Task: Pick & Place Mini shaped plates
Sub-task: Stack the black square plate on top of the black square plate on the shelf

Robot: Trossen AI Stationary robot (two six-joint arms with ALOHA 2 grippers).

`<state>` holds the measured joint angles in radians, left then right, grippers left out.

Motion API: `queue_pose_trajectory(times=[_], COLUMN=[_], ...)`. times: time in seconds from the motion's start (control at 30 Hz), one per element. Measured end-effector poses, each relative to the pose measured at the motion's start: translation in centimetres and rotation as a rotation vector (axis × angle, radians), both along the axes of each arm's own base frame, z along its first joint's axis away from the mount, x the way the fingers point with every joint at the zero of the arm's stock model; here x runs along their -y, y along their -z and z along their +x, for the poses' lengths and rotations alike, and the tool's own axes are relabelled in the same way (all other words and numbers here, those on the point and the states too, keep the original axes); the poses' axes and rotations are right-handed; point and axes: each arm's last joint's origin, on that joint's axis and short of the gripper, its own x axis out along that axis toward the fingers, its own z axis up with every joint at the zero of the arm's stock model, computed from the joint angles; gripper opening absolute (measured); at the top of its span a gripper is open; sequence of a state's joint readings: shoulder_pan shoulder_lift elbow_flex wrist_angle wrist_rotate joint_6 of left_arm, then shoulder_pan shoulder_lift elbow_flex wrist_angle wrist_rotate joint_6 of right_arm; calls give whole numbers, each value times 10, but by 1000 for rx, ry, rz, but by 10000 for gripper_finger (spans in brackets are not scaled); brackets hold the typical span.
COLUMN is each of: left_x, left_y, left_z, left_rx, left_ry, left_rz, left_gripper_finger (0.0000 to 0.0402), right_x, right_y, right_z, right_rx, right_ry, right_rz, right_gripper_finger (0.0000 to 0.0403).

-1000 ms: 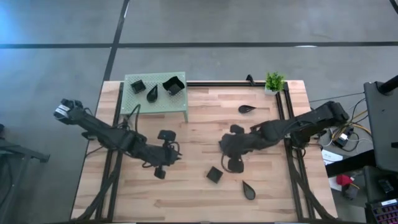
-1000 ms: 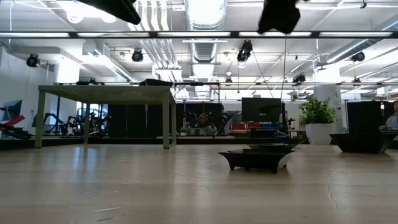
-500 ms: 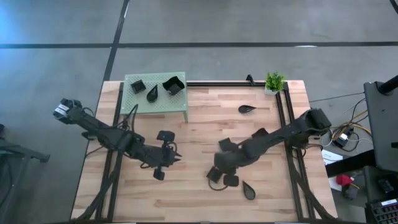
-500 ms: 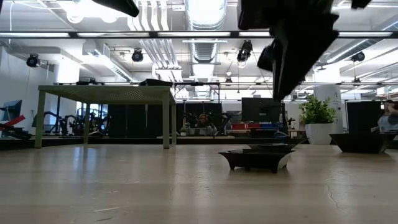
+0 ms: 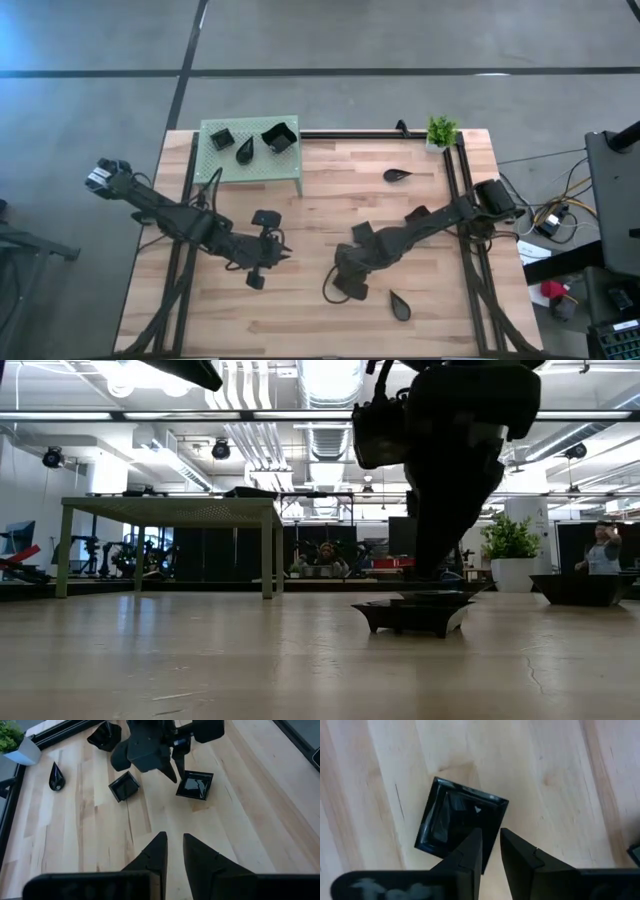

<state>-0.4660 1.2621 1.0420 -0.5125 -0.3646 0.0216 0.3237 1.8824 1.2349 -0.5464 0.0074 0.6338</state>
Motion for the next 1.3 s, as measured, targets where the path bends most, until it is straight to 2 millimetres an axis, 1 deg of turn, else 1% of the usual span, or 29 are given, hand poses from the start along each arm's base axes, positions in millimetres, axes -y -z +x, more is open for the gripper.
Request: queue_pose_trajectory(times=[0.13, 0.4, 0.57, 0.73, 0.87, 0.97, 1.07, 1.17, 1.3], left_x=[0, 0, 0, 0, 0, 0, 0, 0, 0], left_y=[0, 0, 0, 0, 0, 0, 0, 0, 0], left_z=[0, 0, 0, 0, 0, 0, 0, 0, 0], left_rx=[0, -1, -1, 0, 0, 0, 0, 0, -1], left_ry=[1, 1, 1, 1, 1, 1, 1, 1, 1], left_rz=[0, 1, 1, 0, 0, 0, 0, 0, 0], left_gripper_finger=[56, 55, 58, 55, 58, 59, 56, 54, 56], right_x=[0, -2, -2, -2, -2, -2, -2, -2, 0], right_y=[4, 27, 29, 27, 27, 26, 20, 8, -14], right_z=[2, 7, 8, 8, 8, 8, 10, 12, 14], right_rx=[4, -28, -33, -27, -22, -12, 7, 54, 133], right_ry=[4, 2, -5, -13, -13, -4, -11, -13, -3], right_rz=[3, -1, -4, -5, -6, -30, -40, -64, -124], right_gripper_finger=[65, 76, 75, 56, 18, 13, 12, 11, 11])
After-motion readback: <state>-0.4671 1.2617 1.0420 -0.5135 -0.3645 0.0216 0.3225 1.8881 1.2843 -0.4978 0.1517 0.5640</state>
